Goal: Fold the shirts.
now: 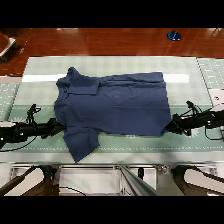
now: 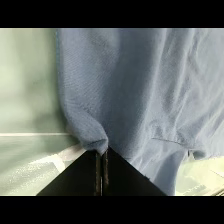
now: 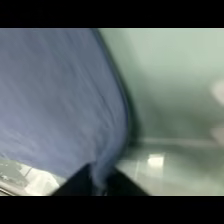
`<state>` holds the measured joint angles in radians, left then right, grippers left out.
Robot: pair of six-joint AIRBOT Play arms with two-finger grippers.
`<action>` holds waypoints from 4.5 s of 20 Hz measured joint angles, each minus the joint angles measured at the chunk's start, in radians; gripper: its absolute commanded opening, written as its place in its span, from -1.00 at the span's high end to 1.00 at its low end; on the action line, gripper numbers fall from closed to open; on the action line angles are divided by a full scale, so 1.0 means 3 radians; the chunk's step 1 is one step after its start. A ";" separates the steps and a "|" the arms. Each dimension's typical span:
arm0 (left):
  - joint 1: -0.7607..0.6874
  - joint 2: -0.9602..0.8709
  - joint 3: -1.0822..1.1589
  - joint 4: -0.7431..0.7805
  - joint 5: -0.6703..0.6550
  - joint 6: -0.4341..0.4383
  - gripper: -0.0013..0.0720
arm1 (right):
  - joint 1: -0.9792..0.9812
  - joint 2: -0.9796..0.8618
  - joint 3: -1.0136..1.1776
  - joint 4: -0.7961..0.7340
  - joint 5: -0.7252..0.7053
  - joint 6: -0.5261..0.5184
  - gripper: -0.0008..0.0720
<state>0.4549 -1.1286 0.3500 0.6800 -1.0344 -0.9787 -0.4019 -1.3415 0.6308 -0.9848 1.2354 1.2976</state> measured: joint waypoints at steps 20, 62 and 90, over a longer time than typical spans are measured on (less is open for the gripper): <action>-0.0003 0.1609 0.3679 -0.0778 0.0533 -0.0229 0.93 | 0.0448 0.1586 0.3775 -0.0177 -0.0406 -0.0014 0.88; -0.1273 -0.1949 0.3863 0.0722 0.1170 -0.1522 0.93 | 0.0759 -0.1939 0.4067 -0.0107 -0.0441 0.0329 0.88; -0.0275 -0.1212 0.2593 0.1408 -0.1280 -0.1045 -0.43 | 0.0032 -0.0504 0.2195 -0.0198 0.0315 -0.0062 -0.15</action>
<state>0.3725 -1.4921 1.1278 1.1023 -1.4185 -1.2922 -0.3923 -1.4925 1.2892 -1.0443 1.3300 1.2789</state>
